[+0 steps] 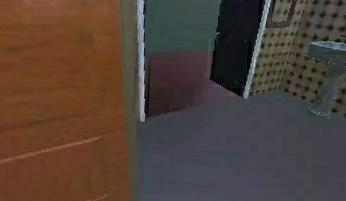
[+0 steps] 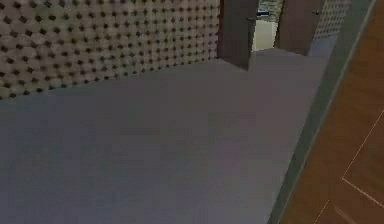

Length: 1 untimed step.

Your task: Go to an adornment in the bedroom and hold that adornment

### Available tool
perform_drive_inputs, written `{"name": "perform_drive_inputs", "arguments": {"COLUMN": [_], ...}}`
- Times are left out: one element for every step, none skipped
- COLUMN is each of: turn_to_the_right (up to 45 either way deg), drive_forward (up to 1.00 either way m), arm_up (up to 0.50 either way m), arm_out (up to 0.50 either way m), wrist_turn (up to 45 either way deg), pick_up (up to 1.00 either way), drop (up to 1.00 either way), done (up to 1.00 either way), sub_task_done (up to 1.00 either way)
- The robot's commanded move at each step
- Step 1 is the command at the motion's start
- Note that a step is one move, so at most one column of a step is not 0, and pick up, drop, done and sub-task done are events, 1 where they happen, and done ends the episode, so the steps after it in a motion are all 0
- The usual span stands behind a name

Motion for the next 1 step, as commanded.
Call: {"name": "perform_drive_inputs", "arguments": {"turn_to_the_right": [45.0], "drive_forward": [0.0], "arm_up": [0.0], "arm_out": [0.0], "wrist_turn": [0.0], "pick_up": [0.0], "drop": [0.0], "done": [0.0], "sub_task_done": [0.0]}}
